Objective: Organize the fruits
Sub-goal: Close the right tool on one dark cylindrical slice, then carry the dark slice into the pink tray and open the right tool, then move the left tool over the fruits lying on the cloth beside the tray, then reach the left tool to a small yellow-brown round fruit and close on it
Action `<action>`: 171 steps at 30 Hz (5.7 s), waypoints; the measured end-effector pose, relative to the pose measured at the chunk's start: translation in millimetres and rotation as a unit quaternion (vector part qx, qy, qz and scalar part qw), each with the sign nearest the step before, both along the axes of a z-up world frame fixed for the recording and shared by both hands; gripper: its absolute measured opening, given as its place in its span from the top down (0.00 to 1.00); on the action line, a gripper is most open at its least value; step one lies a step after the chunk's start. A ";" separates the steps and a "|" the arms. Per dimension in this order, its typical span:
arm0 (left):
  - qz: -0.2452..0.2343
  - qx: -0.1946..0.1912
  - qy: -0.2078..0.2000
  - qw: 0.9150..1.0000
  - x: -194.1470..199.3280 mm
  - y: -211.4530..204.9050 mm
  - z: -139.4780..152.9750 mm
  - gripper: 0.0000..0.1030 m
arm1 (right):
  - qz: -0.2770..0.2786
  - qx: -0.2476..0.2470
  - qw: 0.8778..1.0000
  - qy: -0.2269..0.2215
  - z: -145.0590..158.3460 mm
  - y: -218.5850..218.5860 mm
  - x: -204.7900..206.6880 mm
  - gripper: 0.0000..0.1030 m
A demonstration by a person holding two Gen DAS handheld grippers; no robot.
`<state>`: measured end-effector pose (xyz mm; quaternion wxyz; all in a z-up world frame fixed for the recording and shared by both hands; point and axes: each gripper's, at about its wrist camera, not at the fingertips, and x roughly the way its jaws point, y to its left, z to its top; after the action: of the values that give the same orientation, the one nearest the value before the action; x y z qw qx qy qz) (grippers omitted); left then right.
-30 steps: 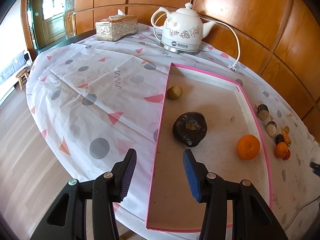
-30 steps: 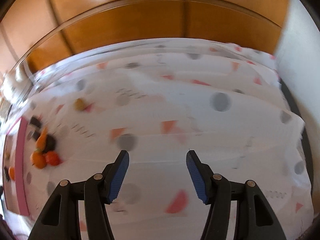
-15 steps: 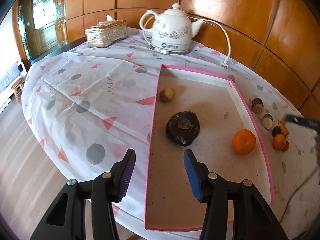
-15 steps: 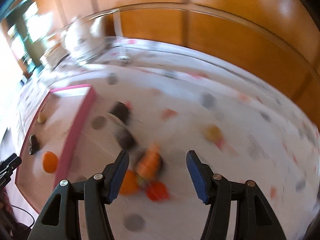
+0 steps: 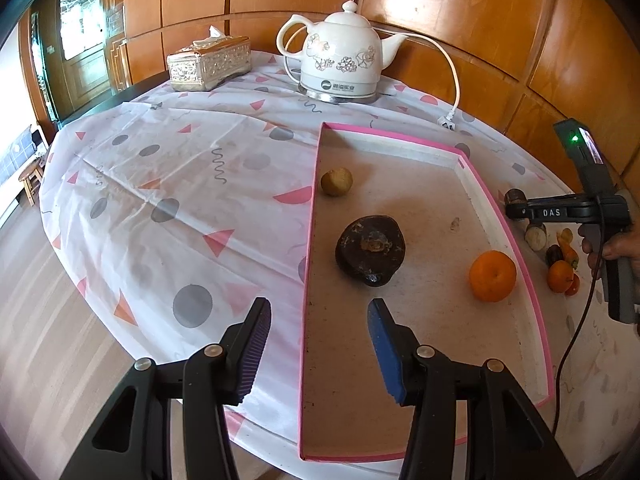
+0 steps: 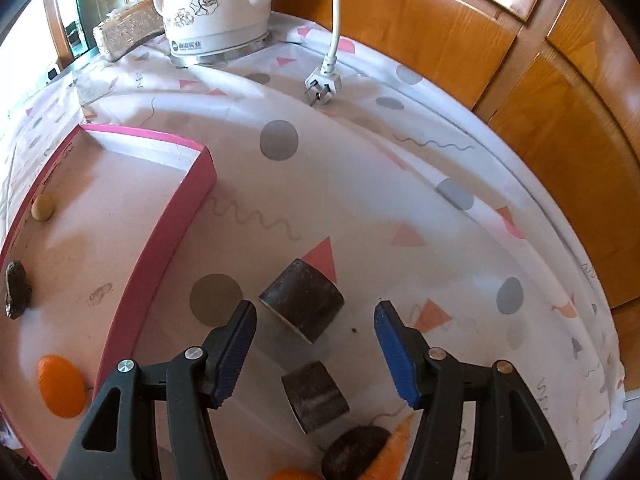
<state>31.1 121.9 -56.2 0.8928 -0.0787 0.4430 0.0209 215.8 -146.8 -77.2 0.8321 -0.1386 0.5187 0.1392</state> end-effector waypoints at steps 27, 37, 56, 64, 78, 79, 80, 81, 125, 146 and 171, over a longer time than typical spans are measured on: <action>0.012 -0.010 -0.028 0.999 -18.2 1.2 17.0 0.49 | 0.066 0.108 0.990 -0.058 70.1 40.1 -86.7 0.75; 0.039 -0.017 -0.039 0.998 -27.8 16.6 22.5 0.48 | 0.098 0.111 0.988 -0.045 60.3 111.4 -94.5 0.75; 0.044 -0.023 -0.039 0.998 -30.4 17.2 22.5 0.48 | 0.086 0.099 0.989 -0.068 70.0 120.0 -108.0 0.71; 0.036 -0.019 -0.036 0.999 -27.1 10.8 22.6 0.48 | 0.071 0.096 0.990 -0.081 76.9 89.8 -125.2 0.68; -0.005 0.007 -0.050 0.999 -19.2 -17.5 35.8 0.46 | 0.014 0.076 0.992 -0.096 77.8 9.6 -155.7 0.65; -0.008 0.008 -0.051 0.999 -18.6 -19.6 37.1 0.46 | 0.008 0.075 0.992 -0.098 77.9 3.7 -157.2 0.65; -0.012 0.009 -0.052 0.999 -17.6 -21.7 38.2 0.46 | 0.002 0.075 0.992 -0.099 77.8 -3.2 -158.7 0.65; -0.015 0.011 -0.053 0.998 -16.6 -24.1 39.1 0.46 | -0.003 0.074 0.992 -0.100 77.5 -8.1 -160.0 0.65; -0.185 0.052 -0.052 0.980 15.9 -170.3 53.4 0.45 | -0.256 0.004 0.962 -0.096 56.1 -257.8 -186.8 0.65; -0.268 0.047 -0.032 0.962 67.5 -281.5 49.2 0.45 | -0.416 0.040 0.909 -0.010 15.3 -349.6 -191.8 0.65; -0.240 0.001 0.011 0.971 134.5 -369.0 20.9 0.45 | -0.607 0.110 0.786 -0.032 18.2 -429.6 -238.8 0.65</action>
<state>165.6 -247.0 -35.3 0.8668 0.0309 0.4589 -0.1929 -22.9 -576.4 -59.0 0.7705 0.2931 0.4499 -0.3436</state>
